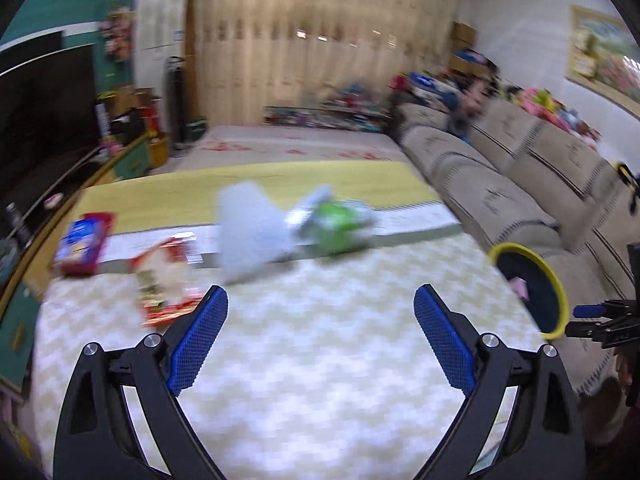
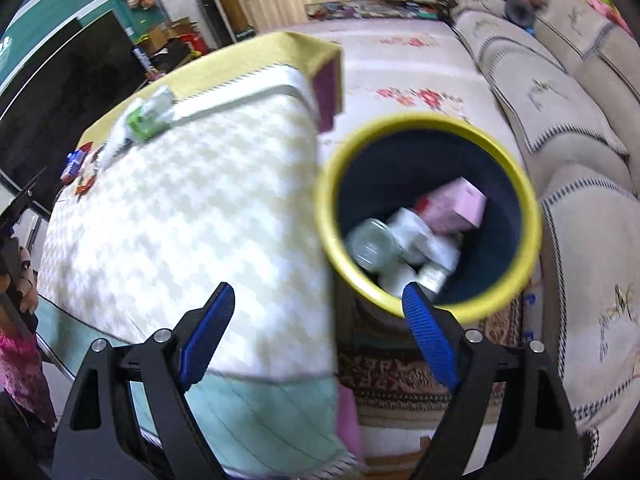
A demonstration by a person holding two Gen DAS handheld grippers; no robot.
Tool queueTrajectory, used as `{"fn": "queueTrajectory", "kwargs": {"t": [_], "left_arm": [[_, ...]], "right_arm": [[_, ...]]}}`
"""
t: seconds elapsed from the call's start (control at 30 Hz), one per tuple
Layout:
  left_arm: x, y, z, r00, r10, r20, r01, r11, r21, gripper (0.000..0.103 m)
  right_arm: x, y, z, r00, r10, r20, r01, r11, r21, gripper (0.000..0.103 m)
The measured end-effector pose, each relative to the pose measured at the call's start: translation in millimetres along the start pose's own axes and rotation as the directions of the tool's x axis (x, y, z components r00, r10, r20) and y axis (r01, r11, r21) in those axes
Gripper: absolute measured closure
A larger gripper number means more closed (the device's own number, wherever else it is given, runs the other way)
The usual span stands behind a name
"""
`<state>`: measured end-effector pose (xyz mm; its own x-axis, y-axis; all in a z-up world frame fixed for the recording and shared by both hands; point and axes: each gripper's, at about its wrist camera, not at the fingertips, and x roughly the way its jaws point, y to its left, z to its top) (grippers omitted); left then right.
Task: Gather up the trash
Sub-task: 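Grasp the green-capped bottle with the right gripper and lift it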
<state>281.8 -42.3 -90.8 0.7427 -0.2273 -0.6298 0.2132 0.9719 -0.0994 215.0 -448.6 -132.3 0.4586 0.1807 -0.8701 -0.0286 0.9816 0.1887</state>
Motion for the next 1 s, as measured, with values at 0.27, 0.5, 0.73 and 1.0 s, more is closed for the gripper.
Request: {"fn": "queueTrajectory", "kwargs": {"t": [0.27,0.5,0.73,1.0], "left_arm": [[-6,99,-14,0.991,0.129,0.042,-0.125,0.988,-0.092,0.009],[2,139,-35,0.985,0.160,0.060,-0.148,0.974,-0.170,0.009],[0,131,-40,0.985,0.156,0.068,-0.144,0.976,-0.163,0.009],[11,130,-44,0.988,0.150,0.035,-0.143,0.977,-0.159,0.009]], "right_arm": [[33,101,52,0.997,0.045,0.064,-0.038,0.993,-0.108,0.022],[69,170,101,0.987,0.088,0.137,-0.065,0.984,-0.164,0.018],[108,206,147,0.977,0.110,0.182,-0.077,0.981,-0.179,0.016],[135,222,157,0.968,0.077,0.240,-0.029,0.980,-0.199,0.012]]}}
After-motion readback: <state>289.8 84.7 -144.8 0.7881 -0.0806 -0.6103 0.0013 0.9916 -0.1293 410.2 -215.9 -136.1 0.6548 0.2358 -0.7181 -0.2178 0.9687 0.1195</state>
